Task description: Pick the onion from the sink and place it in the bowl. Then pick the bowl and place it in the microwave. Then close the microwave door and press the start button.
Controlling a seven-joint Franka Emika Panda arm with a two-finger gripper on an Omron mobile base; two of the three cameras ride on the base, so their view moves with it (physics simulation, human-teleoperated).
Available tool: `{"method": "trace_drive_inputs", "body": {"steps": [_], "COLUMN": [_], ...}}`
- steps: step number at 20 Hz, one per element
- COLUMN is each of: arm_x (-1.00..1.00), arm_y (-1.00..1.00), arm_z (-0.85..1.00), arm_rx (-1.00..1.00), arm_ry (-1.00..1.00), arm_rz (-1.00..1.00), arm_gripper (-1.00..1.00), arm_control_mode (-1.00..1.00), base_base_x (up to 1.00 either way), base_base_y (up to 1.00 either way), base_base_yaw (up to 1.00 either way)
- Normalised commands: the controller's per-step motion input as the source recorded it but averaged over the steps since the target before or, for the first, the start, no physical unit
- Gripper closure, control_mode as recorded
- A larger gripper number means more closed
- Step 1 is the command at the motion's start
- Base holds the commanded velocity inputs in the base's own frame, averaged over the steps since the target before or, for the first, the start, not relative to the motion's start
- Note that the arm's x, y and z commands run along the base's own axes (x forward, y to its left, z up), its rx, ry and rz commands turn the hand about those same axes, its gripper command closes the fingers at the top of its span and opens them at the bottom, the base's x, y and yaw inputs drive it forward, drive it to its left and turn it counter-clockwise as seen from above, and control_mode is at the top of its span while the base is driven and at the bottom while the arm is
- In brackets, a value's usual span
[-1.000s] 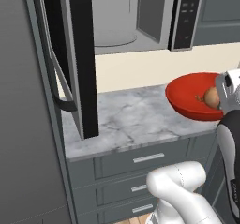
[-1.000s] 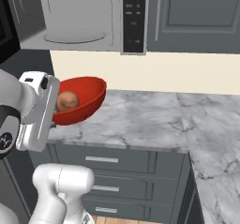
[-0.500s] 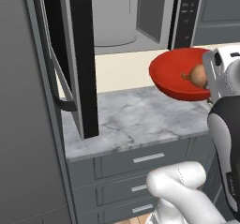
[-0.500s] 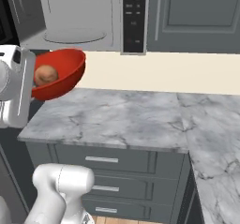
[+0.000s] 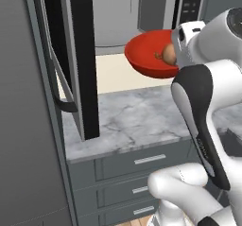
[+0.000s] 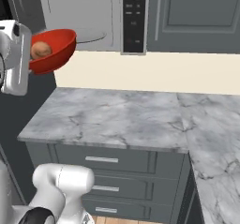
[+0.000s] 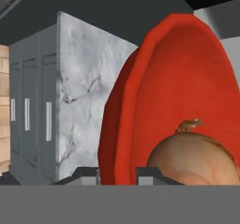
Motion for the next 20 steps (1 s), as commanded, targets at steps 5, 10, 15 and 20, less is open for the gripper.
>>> {"method": "trace_drive_inputs", "body": {"steps": [5,10,15,20], "arm_x": [0.81,0.28,0.59,0.85], "arm_y": [0.14,0.09,0.30,0.22], "arm_z": [0.13,0.61,0.11,0.00], "arm_rx": [0.01,0.01,0.02,0.04], "arm_ry": [-0.03,-0.04,0.00,0.00], "arm_rz": [0.00,0.00,0.00,0.00], "arm_gripper": [1.00,1.00,1.00,1.00], "arm_control_mode": [-1.00,-1.00,-1.00,-1.00], "base_base_x": [0.00,0.00,0.00,0.00], "base_base_y": [0.00,0.00,0.00,0.00], "base_base_yaw": [0.00,0.00,0.00,0.00]}}
